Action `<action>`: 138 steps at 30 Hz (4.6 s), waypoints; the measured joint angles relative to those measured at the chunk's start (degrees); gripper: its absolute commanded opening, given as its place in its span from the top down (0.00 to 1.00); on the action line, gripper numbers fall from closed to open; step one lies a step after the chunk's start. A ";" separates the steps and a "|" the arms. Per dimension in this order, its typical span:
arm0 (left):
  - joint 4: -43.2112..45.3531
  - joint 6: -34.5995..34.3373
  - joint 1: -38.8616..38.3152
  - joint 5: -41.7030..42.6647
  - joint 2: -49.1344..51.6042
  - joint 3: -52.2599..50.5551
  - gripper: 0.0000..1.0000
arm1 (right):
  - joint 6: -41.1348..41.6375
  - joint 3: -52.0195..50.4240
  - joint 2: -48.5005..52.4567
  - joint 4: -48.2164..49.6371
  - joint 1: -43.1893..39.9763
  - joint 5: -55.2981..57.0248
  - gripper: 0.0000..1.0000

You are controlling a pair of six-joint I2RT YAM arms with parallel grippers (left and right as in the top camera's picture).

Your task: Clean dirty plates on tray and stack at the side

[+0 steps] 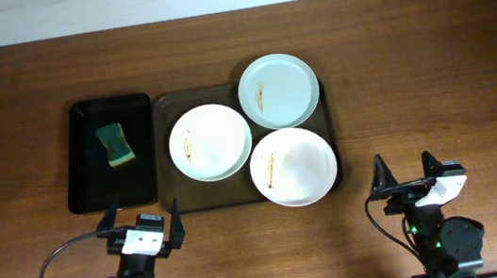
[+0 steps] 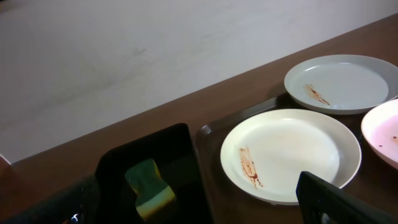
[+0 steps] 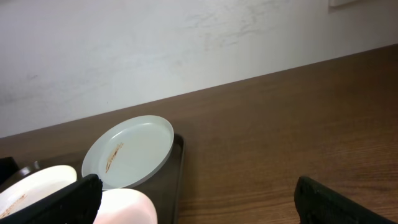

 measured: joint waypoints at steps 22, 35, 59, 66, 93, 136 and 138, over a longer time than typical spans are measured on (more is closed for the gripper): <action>15.32 0.20 0.02 3.10 0.00 -0.39 0.01 | 0.02 0.00 0.00 0.44 0.00 -0.50 0.02; 19.71 0.17 0.02 6.71 25.59 17.09 0.01 | -11.39 19.93 9.40 -5.25 0.00 -1.62 0.02; -61.37 0.57 -0.04 19.45 86.82 95.60 0.01 | -15.67 74.14 64.30 -40.00 0.00 -18.05 0.13; -63.30 -11.47 3.34 13.31 88.26 95.60 0.01 | -0.81 75.89 79.28 -36.46 12.83 -18.58 0.21; -51.78 -27.80 10.21 -5.70 125.20 97.07 0.50 | 5.55 81.53 97.85 -31.74 29.05 -1.36 0.07; -78.12 -6.88 8.79 12.20 129.92 131.23 0.99 | 13.03 81.53 116.61 -24.98 29.05 -13.07 0.60; -76.54 -6.86 8.79 12.50 129.90 131.23 0.99 | 14.34 81.53 118.16 -24.79 29.05 -12.81 0.60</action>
